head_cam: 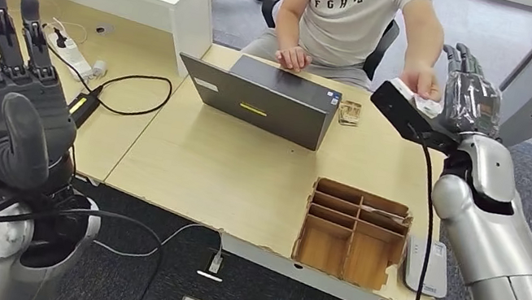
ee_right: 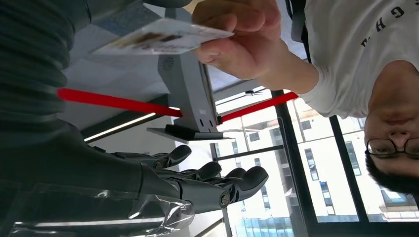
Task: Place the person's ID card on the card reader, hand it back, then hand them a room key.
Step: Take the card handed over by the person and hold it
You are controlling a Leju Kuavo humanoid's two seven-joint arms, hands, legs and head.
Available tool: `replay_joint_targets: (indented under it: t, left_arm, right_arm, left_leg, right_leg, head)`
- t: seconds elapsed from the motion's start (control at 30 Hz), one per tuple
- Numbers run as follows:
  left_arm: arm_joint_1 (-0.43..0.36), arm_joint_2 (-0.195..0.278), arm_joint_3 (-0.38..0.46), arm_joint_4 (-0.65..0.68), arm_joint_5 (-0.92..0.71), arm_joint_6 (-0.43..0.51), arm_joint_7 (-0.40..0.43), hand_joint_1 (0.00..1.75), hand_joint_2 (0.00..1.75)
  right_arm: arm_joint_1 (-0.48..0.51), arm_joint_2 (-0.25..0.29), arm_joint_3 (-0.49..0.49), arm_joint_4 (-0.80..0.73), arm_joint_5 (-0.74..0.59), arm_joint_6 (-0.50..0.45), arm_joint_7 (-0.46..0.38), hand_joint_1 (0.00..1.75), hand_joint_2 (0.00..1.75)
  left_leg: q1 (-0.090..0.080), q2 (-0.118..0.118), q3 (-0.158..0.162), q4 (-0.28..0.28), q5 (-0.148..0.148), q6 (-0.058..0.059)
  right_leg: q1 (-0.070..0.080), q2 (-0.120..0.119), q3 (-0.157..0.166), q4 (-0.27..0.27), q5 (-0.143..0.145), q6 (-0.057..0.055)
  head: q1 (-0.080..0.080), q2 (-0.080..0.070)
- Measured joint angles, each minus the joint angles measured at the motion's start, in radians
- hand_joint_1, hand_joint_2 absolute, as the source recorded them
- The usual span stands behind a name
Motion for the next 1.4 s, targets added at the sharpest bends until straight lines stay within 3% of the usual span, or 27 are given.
replay_joint_targets:
  t: [0.37,0.5,1.4]
  left_arm:
    - [0.005,0.0,0.006,-0.006,0.01,0.003,-0.001,0.0,1.75]
    - [0.005,0.0,0.009,-0.008,0.012,0.003,-0.001,0.0,1.75]
    - [0.004,0.0,0.024,-0.016,0.024,0.009,-0.001,0.0,1.75]
  right_arm:
    - [-0.023,0.021,0.06,0.113,0.017,0.015,0.011,0.03,1.75]
    - [-0.024,0.02,0.071,0.134,0.017,0.019,0.018,1.75,1.75]
    - [-0.018,0.01,0.108,0.176,0.027,-0.024,0.011,1.75,1.75]
  left_leg:
    - [0.0,0.0,0.0,0.0,0.0,0.0]
    - [0.0,0.0,0.001,0.0,0.0,0.0]
    - [0.0,0.0,0.001,0.0,0.0,0.0]
  right_leg:
    - [0.0,0.0,0.0,0.0,0.0,0.0]
    - [0.0,0.0,0.0,0.0,0.0,0.0]
    - [0.0,0.0,0.0,0.0,0.0,0.0]
  head:
    - [0.0,0.0]
    - [0.0,0.0]
    - [0.0,0.0]
